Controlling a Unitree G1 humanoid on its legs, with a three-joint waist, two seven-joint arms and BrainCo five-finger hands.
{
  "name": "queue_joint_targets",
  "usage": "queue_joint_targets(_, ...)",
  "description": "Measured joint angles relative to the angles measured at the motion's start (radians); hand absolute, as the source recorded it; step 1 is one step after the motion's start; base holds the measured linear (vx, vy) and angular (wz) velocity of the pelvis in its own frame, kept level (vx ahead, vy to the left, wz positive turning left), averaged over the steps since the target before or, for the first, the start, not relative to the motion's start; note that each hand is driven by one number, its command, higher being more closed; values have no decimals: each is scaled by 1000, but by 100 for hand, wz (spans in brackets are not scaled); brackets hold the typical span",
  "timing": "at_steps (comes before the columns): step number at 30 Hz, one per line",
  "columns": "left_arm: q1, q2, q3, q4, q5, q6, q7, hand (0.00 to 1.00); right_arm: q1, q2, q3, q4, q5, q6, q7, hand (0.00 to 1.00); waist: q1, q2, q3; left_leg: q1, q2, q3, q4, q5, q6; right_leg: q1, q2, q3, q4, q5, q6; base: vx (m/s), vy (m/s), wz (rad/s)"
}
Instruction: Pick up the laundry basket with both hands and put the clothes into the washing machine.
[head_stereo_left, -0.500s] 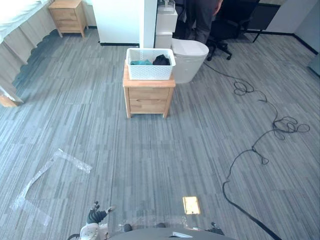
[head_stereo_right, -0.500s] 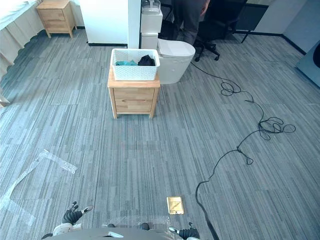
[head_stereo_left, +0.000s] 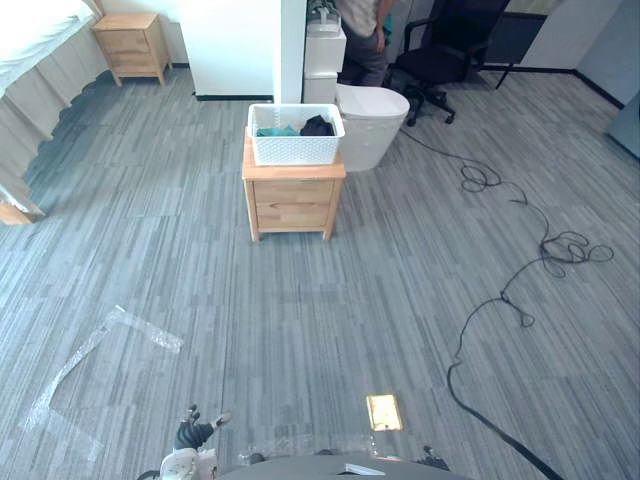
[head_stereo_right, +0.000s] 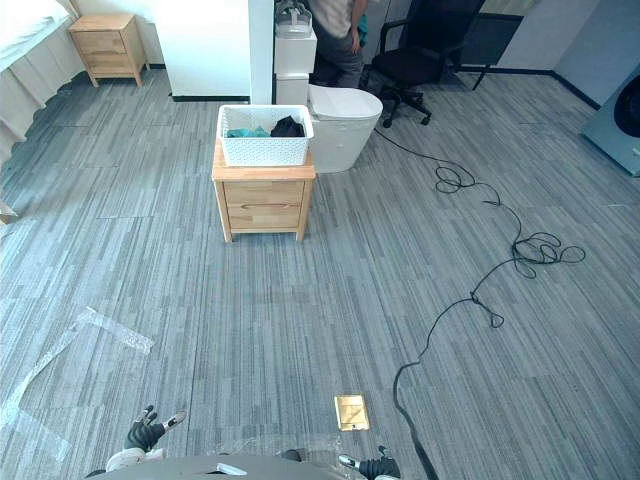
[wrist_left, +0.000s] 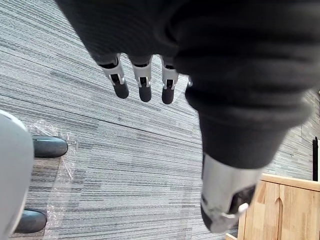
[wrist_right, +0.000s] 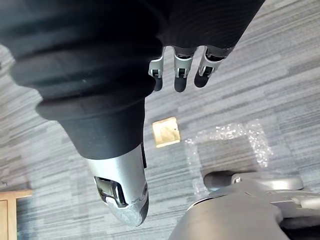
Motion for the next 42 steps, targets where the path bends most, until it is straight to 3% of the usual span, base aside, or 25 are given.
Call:
queue_joint_targets(4, 4, -8, -5, 6, 0, 0, 0, 0, 8, -9, 2, 0, 0, 0, 0, 0, 2, 14, -17, 1, 1, 0, -2, 0, 0, 1, 2, 0, -3, 1, -1, 0, 0, 0)
queue_joint_targets(11, 6, -13, -4, 6, 0, 0, 0, 0, 9, -10, 2, 1, -1, 0, -1, 0, 4, 16, -21, 5, 3, 0, -18, 8, 12, 1, 7, 0, -11, 8, -3, -14, -3, 0)
queue_joint_targets(32, -1, -4, 3, 4, 0, 0, 0, 0, 4, -6, 3, 3, 1, 6, -3, 0, 4, -6, -11, 1, 2, -1, -21, 10, 15, -3, 7, -2, -12, 9, -2, -5, 0, 0)
queue_joint_targets(38, -17, 3, 6, 1, -16, 0, 0, 0, -2, 1, -6, 3, 76, 6, -2, 0, -9, -17, -2, -39, 2, -31, -11, 17, 19, -30, 6, -34, 1, -3, -7, 1, -5, 13)
queue_joint_targets(39, -21, 6, 10, -3, -21, 0, 0, 0, -7, 4, -10, 3, 78, 6, -2, 0, -9, -21, 10, -48, 4, -37, 15, 3, 15, -32, 6, -40, 20, -15, -9, -4, -45, 44)
queue_joint_targets(41, -20, 3, 63, -39, -24, -1, -1, 0, -11, 19, -37, -1, 78, 1, 4, 0, -1, -29, 64, -166, 35, -40, 344, -130, 2, -29, 8, -73, 118, -85, -25, -46, -66, 43)
queue_joint_targets(42, -19, -1, 81, -50, -24, 0, -3, 0, -10, 18, -46, -2, 78, 0, 5, 0, 1, -30, 73, -203, 48, -19, 434, -144, 7, -26, 8, -79, 127, -110, -35, -67, -45, 41)
